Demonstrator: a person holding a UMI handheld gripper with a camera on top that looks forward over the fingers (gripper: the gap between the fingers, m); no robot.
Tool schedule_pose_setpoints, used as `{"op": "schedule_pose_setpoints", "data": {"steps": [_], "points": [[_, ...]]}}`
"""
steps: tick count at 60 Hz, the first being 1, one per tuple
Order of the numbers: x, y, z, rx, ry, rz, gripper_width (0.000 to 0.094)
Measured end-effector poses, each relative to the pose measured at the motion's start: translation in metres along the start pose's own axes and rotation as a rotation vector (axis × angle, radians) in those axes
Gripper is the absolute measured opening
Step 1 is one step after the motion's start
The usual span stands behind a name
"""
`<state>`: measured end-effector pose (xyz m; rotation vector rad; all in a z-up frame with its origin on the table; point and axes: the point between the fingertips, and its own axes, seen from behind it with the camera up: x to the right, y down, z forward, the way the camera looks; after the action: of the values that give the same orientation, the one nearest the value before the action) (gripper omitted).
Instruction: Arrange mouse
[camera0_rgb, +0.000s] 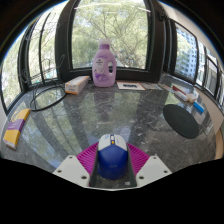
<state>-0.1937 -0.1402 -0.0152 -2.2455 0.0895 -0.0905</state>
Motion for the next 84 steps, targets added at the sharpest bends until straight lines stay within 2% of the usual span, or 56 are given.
{"op": "schedule_pose_setpoints", "data": {"steps": [8, 15, 21, 31, 38, 43, 47, 51, 53, 54, 61, 71, 72, 77, 79, 81, 82, 84], "points": [[-0.002, -0.002, 0.000, -0.023, -0.032, -0.010, 0.0370], [-0.003, -0.023, -0.011, 0.008, -0.067, -0.065, 0.0352], [-0.010, -0.078, -0.034, 0.101, -0.139, -0.081, 0.0350], [0.021, -0.225, -0.104, 0.358, -0.249, -0.045, 0.0351], [0.086, -0.303, -0.141, 0.520, -0.253, 0.000, 0.0345], [0.147, -0.312, -0.129, 0.529, -0.201, 0.010, 0.0345], [0.199, -0.283, -0.093, 0.478, -0.151, 0.015, 0.0347], [0.230, -0.250, -0.045, 0.368, -0.121, 0.031, 0.0347], [0.250, -0.211, -0.018, 0.308, -0.101, 0.027, 0.0347], [0.255, -0.213, -0.011, 0.277, -0.091, 0.030, 0.0346], [0.288, -0.133, 0.053, 0.124, -0.058, 0.009, 0.0353], [0.299, -0.067, 0.093, -0.014, -0.071, -0.001, 0.0453], [0.298, -0.066, 0.095, -0.029, -0.073, 0.002, 0.0474], [0.301, -0.069, 0.089, 0.001, -0.076, -0.018, 0.0558], [0.299, -0.072, 0.086, -0.004, -0.070, -0.034, 0.0672], [0.299, -0.074, 0.083, 0.001, -0.073, -0.044, 0.0832], [0.298, -0.075, 0.081, 0.004, -0.075, -0.044, 0.0872], [0.298, -0.080, 0.073, 0.008, -0.075, -0.038, 0.0832]]}}
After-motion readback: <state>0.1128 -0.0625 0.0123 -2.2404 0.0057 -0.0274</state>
